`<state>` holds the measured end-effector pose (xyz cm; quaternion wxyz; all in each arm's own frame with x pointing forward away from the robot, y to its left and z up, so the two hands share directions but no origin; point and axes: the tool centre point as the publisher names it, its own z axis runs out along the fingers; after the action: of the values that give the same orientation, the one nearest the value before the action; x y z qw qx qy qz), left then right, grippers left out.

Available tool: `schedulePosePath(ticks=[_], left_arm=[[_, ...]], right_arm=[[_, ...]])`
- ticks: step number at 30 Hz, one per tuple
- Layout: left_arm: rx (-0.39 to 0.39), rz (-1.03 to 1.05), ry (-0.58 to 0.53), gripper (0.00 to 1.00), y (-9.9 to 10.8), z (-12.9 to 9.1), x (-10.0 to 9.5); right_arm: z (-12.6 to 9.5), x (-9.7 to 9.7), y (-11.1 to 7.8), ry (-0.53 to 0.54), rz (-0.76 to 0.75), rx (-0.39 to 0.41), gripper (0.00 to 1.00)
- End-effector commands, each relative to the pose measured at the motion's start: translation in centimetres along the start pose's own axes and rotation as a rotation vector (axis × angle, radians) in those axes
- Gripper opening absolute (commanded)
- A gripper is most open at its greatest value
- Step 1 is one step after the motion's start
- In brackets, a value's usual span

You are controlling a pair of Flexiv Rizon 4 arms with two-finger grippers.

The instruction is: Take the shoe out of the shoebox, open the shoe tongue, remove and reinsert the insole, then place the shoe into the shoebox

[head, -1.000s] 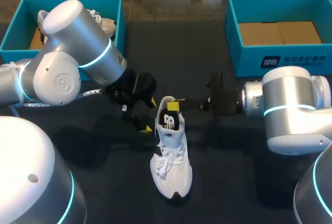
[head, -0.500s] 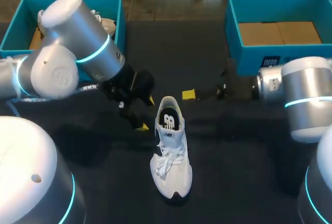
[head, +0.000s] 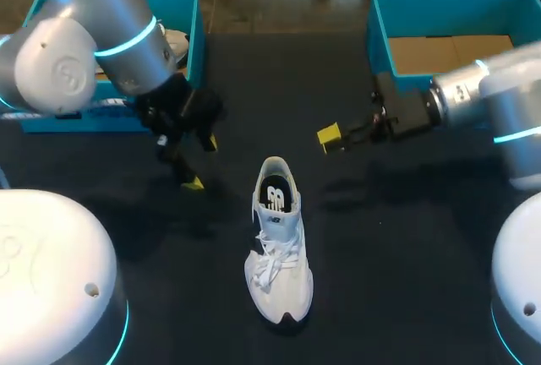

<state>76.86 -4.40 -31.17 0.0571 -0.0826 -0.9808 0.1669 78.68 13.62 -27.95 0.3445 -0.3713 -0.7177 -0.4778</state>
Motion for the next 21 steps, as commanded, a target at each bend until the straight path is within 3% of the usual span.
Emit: schedulePosePath(ticks=[1,10,12,15,18,21], left_arm=[[0.005,-0.013,-0.009,1.0,1.2,-2.1,0.2],[0.004,-0.04,-0.034,1.0,2.2,-3.0,-0.1],[0.001,-0.04,-0.038,1.0,2.7,-3.9,-0.5],[-0.007,-0.046,-0.042,1.0,3.3,-5.0,-0.9],[-0.007,-0.055,-0.043,1.0,4.2,-6.5,-1.5],[-0.01,-0.062,-0.041,1.0,5.1,-8.2,-2.2]], right_arm=[[-0.4,0.6,0.8,-0.039,0.024,0.265,0.98],[-0.4,0.9,1.9,-0.162,0.092,0.316,1.0],[-0.5,1.4,2.3,-0.281,0.146,0.323,0.98],[-0.5,1.8,2.8,-0.369,0.175,0.324,0.94],[-0.6,2.5,3.1,-0.465,0.199,0.309,0.83],[-0.6,3.3,3.2,-0.552,0.219,0.288,0.55]])
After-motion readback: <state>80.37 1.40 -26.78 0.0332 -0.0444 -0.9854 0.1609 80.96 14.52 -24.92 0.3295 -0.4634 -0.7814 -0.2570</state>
